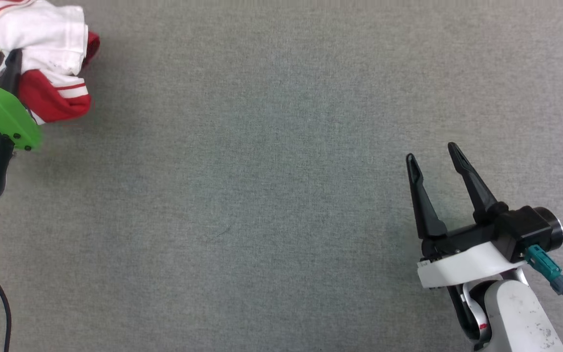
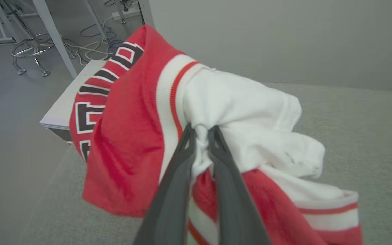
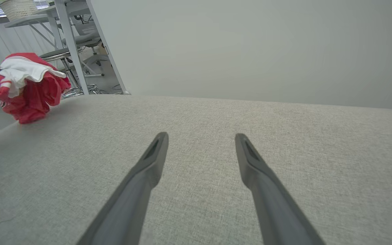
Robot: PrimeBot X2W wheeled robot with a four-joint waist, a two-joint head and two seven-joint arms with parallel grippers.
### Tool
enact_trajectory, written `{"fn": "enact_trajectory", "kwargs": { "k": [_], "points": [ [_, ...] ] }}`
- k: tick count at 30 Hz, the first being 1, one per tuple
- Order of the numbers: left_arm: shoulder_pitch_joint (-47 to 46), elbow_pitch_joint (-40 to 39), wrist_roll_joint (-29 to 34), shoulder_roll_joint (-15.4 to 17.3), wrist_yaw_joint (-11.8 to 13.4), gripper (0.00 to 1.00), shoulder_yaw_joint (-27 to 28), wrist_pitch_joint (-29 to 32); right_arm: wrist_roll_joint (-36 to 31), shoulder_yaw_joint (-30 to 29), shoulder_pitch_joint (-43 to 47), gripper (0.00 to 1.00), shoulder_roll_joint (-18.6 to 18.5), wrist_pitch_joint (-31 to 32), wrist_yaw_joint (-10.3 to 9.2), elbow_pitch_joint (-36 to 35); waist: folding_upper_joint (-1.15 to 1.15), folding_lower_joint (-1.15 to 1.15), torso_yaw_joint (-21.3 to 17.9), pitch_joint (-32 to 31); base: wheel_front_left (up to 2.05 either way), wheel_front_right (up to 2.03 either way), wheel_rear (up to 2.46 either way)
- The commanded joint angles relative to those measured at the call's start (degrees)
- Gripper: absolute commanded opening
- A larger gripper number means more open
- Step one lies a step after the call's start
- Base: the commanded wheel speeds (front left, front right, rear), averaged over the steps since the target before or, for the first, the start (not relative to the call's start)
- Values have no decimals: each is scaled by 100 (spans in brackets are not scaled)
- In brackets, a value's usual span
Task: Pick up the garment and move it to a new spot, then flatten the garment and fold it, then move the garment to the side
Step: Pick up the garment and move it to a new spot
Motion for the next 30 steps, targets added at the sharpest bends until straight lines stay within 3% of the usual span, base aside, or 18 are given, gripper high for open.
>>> {"fn": "enact_trajectory", "kwargs": {
  "k": [1, 7, 14, 22, 30],
  "points": [
    [99, -115, 98, 42, 18, 0, -6, -229, 46, -34, 90, 100, 21, -27, -6, 17, 0, -1, -66, -587, 0, 0, 0],
    [187, -724, 427, 1, 207, 0, -182, -643, 95, -161, 315, 100, 77, -27, -6, 55, 0, -1, -206, -1099, 0, 0, 0],
    [370, -1526, 653, -256, 316, 0, -619, -382, 126, -444, 483, 100, 104, -27, -6, 24, 0, -1, -552, -1397, 0, 0, 0],
    [493, -1857, 899, -921, 374, 0, -1234, -354, 170, -652, 558, 100, 112, -27, -6, -4, 0, -1, -1112, -1393, 0, 0, 0],
    [456, -1012, 1339, -1746, 482, 0, -1880, -735, 281, -767, 524, 100, 113, -27, -6, -14, 0, -1, -1667, -1228, 0, 0, 0]
  ]
}}
